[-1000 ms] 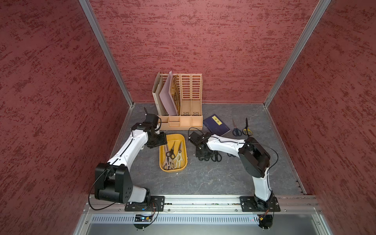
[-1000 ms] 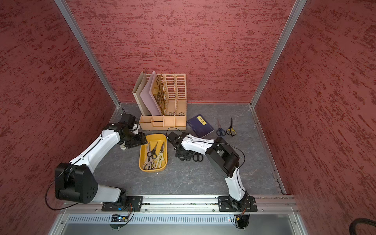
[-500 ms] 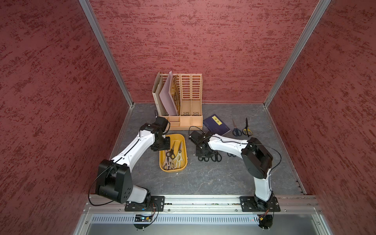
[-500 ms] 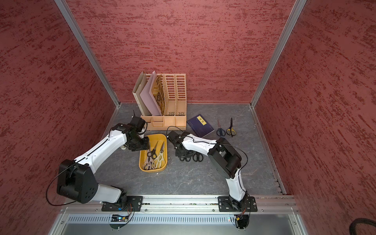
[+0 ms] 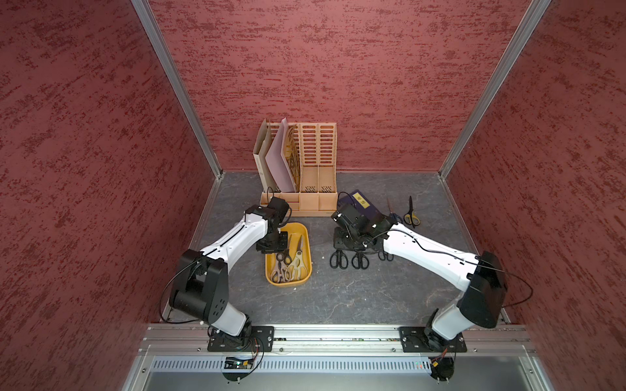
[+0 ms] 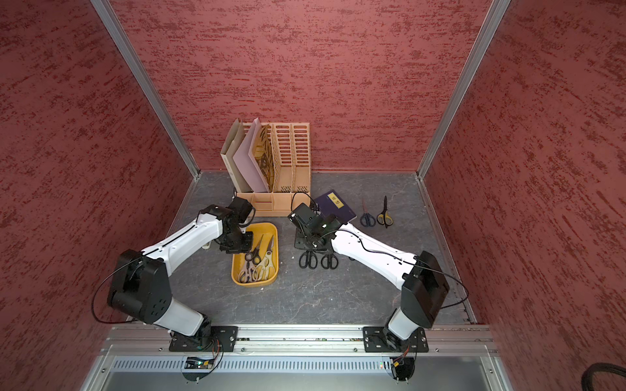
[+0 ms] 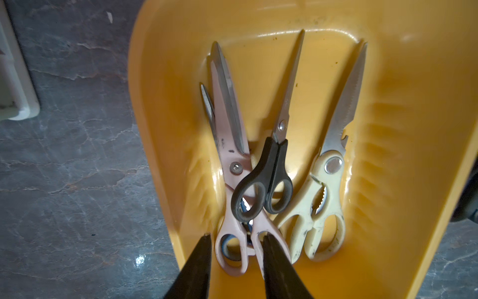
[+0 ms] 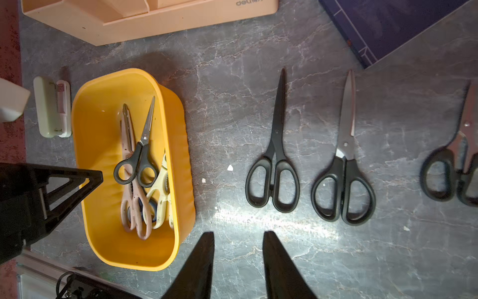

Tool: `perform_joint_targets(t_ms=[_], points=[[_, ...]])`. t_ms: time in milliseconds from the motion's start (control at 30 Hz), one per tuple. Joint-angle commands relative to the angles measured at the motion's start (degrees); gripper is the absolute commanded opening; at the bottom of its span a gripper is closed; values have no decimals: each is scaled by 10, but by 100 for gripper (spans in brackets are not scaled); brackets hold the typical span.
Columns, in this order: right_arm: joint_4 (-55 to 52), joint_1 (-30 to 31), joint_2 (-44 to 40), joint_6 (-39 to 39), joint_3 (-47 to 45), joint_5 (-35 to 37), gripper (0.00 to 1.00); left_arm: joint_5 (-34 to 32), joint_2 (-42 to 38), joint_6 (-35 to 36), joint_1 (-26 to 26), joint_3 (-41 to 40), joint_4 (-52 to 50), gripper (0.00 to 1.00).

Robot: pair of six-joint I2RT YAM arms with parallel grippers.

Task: Take the scissors out of the storage box
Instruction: Pick up the scissors from the storage box.

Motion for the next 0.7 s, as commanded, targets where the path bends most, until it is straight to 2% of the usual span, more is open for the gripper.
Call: perform_joint_targets(t_ms=[0, 667], points=[[9, 1, -16, -2, -13, -1, 36, -17, 12, 2, -13, -4, 10, 33], [-5, -6, -60, 19, -63, 27, 37, -33, 59, 10, -15, -19, 35, 25]])
